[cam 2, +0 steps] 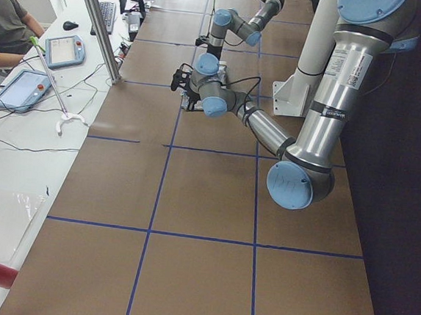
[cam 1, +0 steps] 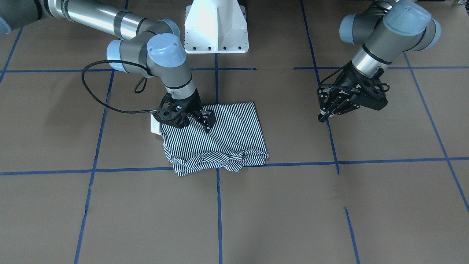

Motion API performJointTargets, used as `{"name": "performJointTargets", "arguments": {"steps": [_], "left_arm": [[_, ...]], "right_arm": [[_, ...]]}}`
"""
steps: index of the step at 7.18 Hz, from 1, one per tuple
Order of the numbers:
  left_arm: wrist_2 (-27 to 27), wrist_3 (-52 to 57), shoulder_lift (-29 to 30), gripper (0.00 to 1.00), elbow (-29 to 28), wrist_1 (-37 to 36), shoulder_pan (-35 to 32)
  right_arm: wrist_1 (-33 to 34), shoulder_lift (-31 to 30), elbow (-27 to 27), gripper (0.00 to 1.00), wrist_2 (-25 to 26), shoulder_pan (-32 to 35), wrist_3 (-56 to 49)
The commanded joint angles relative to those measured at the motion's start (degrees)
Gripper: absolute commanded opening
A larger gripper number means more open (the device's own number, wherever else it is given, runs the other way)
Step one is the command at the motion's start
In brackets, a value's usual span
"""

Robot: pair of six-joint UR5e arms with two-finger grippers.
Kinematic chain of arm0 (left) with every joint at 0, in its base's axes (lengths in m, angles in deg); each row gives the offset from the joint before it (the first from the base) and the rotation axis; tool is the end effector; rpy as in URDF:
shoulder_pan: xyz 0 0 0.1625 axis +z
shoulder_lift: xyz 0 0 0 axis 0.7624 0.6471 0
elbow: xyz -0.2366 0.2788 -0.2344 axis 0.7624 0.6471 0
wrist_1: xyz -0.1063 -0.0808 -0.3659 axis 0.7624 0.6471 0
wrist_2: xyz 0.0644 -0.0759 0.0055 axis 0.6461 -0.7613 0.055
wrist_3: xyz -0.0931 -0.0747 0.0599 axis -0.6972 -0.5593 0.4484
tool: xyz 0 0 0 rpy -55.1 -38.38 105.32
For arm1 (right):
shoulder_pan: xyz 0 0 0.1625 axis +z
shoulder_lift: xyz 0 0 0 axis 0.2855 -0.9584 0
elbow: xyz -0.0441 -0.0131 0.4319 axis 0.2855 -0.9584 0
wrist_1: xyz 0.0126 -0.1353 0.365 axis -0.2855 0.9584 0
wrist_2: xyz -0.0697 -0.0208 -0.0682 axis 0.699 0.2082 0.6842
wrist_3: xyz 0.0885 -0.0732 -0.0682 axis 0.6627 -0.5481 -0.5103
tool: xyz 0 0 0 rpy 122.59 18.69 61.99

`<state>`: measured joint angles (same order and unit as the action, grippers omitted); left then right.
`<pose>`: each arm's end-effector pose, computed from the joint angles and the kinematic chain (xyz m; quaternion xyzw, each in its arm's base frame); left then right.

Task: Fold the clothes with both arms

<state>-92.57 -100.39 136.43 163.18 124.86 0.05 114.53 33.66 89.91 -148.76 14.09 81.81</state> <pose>0.3161 -0.4768 0.3658 0.1585 0.5153 0.0003 0.8422 -0.5772 -0.4589 0.2730 -0.0212 -0.4503 0.2373 0.8605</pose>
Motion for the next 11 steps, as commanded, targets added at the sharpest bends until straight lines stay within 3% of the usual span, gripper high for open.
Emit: {"name": "performJointTargets", "arguments": {"steps": [1,3,7,8,10,11], "left_arm": [[-0.3,0.4,-1.6,0.0,1.6,0.0,-0.1],[-0.2,0.4,-1.6,0.0,1.6,0.0,-0.1],[-0.1,0.3,-1.7,0.0,1.8,0.1,-0.1],[-0.1,0.0,-1.8,0.0,2.1,0.1,-0.1],[-0.1,-0.1,-2.8,0.0,2.7,0.1,-0.1],[0.0,-0.1,-3.0,0.0,2.8,0.1,-0.1]], "right_arm": [[-0.2,1.9,-2.3,0.0,1.1,-0.7,-0.4],[-0.4,6.7,-10.5,0.0,2.2,0.4,-2.1],[-0.4,8.6,-16.4,0.0,1.5,5.8,-9.4],[-1.5,11.6,-22.4,0.0,1.1,7.4,-9.8],[-7.5,12.4,-27.5,0.0,-0.8,12.3,-9.8],[-7.1,12.2,-27.4,0.0,-6.5,16.4,-13.3]]}}
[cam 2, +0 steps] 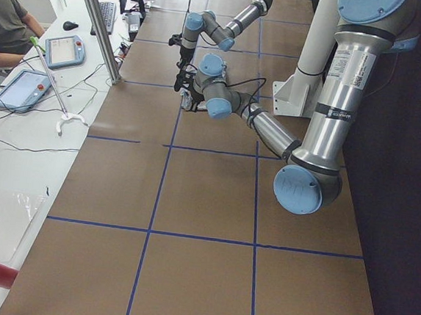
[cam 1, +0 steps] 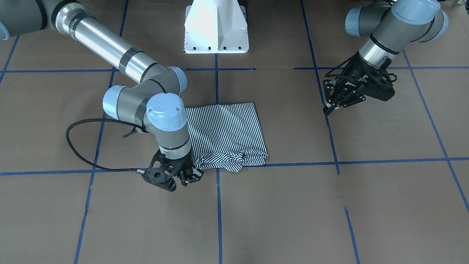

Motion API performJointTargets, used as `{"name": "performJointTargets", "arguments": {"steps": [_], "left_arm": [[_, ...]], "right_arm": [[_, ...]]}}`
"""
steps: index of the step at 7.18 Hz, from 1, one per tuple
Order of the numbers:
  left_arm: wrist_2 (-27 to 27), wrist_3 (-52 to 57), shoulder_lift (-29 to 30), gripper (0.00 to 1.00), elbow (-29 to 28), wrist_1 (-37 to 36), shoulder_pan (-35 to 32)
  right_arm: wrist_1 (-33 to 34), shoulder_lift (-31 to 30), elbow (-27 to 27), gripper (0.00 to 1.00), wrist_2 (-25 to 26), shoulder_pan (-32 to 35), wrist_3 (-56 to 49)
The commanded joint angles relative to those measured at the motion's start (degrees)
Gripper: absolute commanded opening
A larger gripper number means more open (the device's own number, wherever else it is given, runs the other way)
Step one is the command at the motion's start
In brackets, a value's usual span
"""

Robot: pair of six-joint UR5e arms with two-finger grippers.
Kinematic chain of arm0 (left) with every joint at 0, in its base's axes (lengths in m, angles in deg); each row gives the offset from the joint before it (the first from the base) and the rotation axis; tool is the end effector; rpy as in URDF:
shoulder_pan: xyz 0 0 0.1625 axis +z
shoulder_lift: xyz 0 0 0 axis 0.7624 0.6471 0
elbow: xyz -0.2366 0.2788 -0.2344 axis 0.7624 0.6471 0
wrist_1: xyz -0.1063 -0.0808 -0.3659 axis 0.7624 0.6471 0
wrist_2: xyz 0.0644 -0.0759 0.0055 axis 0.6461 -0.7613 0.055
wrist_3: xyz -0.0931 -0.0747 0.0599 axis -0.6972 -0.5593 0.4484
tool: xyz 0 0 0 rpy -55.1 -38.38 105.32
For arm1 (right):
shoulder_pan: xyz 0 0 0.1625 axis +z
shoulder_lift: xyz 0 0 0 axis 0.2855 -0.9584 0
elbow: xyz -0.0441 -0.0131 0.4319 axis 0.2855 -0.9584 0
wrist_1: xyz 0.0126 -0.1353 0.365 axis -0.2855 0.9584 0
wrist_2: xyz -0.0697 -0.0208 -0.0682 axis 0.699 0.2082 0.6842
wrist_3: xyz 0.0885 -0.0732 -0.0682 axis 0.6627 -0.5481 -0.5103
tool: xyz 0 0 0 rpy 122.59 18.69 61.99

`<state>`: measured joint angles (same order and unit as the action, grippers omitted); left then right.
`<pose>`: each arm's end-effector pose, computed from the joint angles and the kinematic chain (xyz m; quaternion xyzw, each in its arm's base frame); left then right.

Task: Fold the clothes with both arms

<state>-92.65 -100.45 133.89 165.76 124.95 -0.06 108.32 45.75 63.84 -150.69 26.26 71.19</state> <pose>0.3030 -0.4628 0.3693 0.1589 0.5162 -0.0003 0.8416 -0.5488 -0.6398 0.3052 0.0263 -0.3958 0.2588 0.8807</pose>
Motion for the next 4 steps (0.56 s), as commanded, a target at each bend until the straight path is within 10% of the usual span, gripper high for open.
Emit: {"name": "performJointTargets", "arguments": {"steps": [1,4], "left_arm": [[0.3,0.5,-0.9,0.0,-0.5,0.1,0.0],[-0.4,11.4,-3.4,0.0,-2.7,0.0,-5.7]], "right_arm": [[-0.4,-2.1,0.3,0.0,-8.6,7.3,-5.4],[-0.1,-23.6,19.5,0.0,-17.5,16.8,-20.3]]}}
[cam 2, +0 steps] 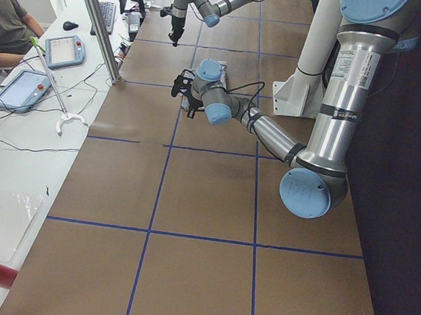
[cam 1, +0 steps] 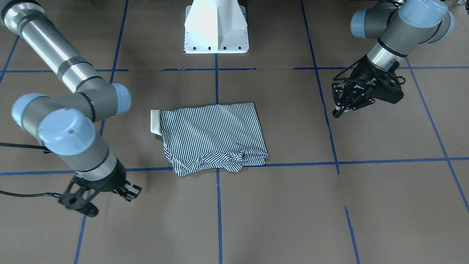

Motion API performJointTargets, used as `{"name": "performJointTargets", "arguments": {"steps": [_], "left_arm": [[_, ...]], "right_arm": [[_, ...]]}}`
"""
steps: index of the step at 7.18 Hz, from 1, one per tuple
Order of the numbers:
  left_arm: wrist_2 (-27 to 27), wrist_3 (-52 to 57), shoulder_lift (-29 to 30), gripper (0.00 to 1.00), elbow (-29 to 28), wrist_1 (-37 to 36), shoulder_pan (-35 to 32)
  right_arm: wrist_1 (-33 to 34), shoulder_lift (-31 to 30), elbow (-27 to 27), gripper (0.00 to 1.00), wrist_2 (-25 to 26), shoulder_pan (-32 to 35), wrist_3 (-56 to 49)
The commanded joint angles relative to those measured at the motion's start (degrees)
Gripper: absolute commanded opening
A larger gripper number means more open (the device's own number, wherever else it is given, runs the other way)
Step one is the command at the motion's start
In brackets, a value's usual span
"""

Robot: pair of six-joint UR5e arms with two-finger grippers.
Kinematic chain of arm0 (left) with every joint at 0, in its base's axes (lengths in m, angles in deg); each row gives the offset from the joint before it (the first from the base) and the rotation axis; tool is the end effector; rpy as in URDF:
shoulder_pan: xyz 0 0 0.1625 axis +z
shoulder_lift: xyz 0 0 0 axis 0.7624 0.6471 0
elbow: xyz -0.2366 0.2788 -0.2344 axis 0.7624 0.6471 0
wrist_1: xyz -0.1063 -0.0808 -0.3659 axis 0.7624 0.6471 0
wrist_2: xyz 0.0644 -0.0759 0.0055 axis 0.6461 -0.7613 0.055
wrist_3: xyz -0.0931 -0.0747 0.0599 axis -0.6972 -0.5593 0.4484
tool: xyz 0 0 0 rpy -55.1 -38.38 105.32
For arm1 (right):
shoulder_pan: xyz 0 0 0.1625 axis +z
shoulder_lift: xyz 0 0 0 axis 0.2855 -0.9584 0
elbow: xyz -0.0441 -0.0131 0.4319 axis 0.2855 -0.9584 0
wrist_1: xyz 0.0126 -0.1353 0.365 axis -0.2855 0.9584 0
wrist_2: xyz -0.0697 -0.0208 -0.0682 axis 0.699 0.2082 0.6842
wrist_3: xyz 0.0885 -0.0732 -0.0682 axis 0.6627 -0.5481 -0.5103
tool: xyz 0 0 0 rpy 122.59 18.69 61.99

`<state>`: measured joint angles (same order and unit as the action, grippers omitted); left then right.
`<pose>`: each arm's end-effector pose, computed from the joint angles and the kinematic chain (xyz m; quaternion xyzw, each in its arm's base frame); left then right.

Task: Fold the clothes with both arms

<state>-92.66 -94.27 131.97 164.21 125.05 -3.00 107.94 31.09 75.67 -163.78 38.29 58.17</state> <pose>0.2777 -0.4761 0.4002 0.1792 0.4873 0.0154 0.8545 -0.3797 -0.6576 0.3977 0.0095 -0.4196 0.2116 0.8826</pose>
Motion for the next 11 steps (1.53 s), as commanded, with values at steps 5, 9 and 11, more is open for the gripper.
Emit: {"name": "performJointTargets", "arguments": {"steps": [5,9,11], "left_arm": [[-11.5,29.3,-10.2,0.99,-3.1,-1.6,-21.1],[-11.9,55.7,-11.6,1.0,-1.8,-36.3,-33.0],[-10.6,56.1,-20.1,1.0,3.7,-36.5,-33.0]], "right_arm": [[1.6,-34.0,20.2,1.0,-6.8,17.2,-39.8],[2.9,-46.7,22.6,1.0,-13.1,26.8,-61.2],[5.9,-46.6,23.0,1.0,-13.2,26.0,-63.2]]}}
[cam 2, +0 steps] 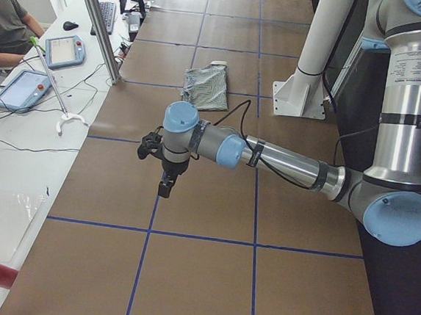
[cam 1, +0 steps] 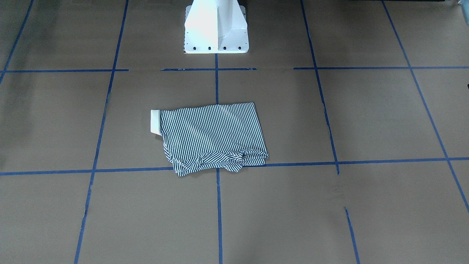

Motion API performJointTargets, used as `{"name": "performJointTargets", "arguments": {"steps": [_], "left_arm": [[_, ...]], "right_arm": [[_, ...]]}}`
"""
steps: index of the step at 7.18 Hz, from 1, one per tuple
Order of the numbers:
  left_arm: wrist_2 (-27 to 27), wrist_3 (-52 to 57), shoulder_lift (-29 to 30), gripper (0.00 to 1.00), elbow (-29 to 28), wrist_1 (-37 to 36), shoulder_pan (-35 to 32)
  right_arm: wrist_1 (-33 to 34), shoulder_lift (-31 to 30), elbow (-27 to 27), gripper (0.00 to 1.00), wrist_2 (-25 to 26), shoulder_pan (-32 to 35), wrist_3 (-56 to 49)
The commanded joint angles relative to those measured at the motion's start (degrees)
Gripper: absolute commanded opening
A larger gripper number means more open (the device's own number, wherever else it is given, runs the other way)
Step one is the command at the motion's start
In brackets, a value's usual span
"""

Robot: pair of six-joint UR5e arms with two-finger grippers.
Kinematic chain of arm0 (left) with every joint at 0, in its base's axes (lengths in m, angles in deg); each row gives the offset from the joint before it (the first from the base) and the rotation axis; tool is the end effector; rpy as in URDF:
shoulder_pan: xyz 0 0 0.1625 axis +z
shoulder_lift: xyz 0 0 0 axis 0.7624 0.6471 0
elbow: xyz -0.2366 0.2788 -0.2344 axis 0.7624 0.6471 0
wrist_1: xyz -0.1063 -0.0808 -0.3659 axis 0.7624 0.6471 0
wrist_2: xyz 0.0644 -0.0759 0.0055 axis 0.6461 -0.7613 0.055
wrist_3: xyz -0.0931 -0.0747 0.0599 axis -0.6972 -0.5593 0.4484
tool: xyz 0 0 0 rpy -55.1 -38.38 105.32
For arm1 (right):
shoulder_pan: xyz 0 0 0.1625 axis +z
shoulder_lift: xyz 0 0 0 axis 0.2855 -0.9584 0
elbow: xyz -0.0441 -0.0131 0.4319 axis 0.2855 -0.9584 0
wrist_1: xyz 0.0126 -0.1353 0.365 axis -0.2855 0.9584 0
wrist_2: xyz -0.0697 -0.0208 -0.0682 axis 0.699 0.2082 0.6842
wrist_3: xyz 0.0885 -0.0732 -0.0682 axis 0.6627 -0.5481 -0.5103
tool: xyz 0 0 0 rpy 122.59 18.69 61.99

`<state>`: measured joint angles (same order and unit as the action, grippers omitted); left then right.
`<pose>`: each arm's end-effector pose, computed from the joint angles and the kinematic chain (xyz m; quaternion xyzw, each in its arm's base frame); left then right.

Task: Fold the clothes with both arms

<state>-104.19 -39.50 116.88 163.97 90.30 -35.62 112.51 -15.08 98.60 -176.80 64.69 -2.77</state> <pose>-0.0107 -0.4294 0.6048 0.0601 0.3493 0.0868 0.9310 -0.0208 -0.4203 0.6775 0.0465 -0.3740 -0.0130 0.9262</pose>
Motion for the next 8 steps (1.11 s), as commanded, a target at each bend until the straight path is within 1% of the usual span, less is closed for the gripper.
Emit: {"name": "performJointTargets", "arguments": {"steps": [1,2,3,4,5,6,7,8], "left_arm": [[2.5,0.5,-5.5,1.0,6.0,-1.0,-0.6],[0.4,-2.2,-5.0,1.0,5.0,-1.1,-1.7],[-3.4,-2.5,-5.2,1.0,3.4,-0.6,-2.1],[-3.5,3.7,-5.5,1.0,1.7,3.1,-2.2],[-3.5,4.7,-4.7,1.0,0.0,4.8,-2.3],[-3.2,1.0,-4.1,1.0,0.4,4.9,-2.5],[-2.3,-0.3,-2.1,1.0,0.4,2.5,-2.7],[-1.9,-0.3,0.7,1.0,1.0,-5.4,-2.2]], "right_arm": [[1.3,-1.0,0.5,1.0,-0.1,-0.3,-5.8],[3.4,-0.7,0.9,1.0,-0.1,-0.6,-8.7],[7.9,-0.1,2.0,1.0,-0.2,1.1,-12.7],[14.3,0.3,5.4,1.0,-0.1,1.5,-13.6],[16.4,0.0,6.4,1.0,-0.1,2.6,-13.7],[16.4,-0.1,6.3,1.0,-0.1,2.9,-13.7],[16.5,0.2,5.4,1.0,-0.1,2.8,-13.7],[16.5,0.1,4.9,1.0,0.0,2.8,-13.7]]}}
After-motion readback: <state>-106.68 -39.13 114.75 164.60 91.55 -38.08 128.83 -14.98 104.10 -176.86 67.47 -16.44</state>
